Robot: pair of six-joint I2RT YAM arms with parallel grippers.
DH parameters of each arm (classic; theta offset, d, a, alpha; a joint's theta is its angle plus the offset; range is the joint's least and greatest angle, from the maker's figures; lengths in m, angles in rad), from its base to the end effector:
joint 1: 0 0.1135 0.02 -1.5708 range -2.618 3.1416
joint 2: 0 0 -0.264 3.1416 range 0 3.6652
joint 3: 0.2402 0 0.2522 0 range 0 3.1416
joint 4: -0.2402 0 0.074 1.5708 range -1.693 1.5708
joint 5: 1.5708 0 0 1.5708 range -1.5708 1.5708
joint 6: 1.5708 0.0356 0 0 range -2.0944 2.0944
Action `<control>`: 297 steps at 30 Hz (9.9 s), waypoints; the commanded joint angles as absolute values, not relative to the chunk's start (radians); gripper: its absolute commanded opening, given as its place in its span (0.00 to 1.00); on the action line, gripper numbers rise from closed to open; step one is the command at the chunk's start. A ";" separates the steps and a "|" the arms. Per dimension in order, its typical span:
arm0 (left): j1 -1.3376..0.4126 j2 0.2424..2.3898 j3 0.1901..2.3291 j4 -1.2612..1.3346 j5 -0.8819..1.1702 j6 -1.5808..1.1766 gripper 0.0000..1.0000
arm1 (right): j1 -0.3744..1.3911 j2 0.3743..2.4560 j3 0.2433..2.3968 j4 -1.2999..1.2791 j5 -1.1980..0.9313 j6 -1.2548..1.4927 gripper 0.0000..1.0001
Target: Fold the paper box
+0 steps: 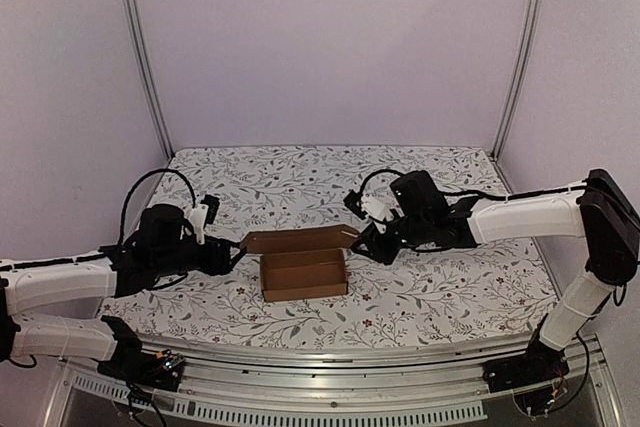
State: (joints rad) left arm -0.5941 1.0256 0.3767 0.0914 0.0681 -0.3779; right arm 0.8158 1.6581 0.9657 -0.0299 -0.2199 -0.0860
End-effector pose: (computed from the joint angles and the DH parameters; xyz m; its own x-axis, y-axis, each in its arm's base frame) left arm 0.1706 -0.1181 0.1811 -0.6312 -0.0178 -0.7754 0.4018 0.8476 -0.3466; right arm 0.2352 0.2613 0.1944 -0.3807 -0.5269 -0.7599 -0.8588 0.5062 0.0792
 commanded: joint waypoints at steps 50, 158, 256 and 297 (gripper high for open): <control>-0.583 1.297 0.429 0.414 0.275 -0.278 0.61 | 0.881 1.319 0.766 -0.201 -0.250 -0.075 0.00; -1.046 1.230 0.404 0.348 -0.148 -0.365 0.00 | 1.296 1.575 0.925 0.002 0.583 0.493 0.00; -1.296 1.757 0.771 0.225 -0.621 -0.436 0.00 | 1.197 1.434 1.114 -0.334 0.594 0.368 0.46; -1.296 1.628 0.733 0.158 -0.472 -0.629 0.43 | 1.118 1.800 1.030 -0.060 0.564 0.423 0.11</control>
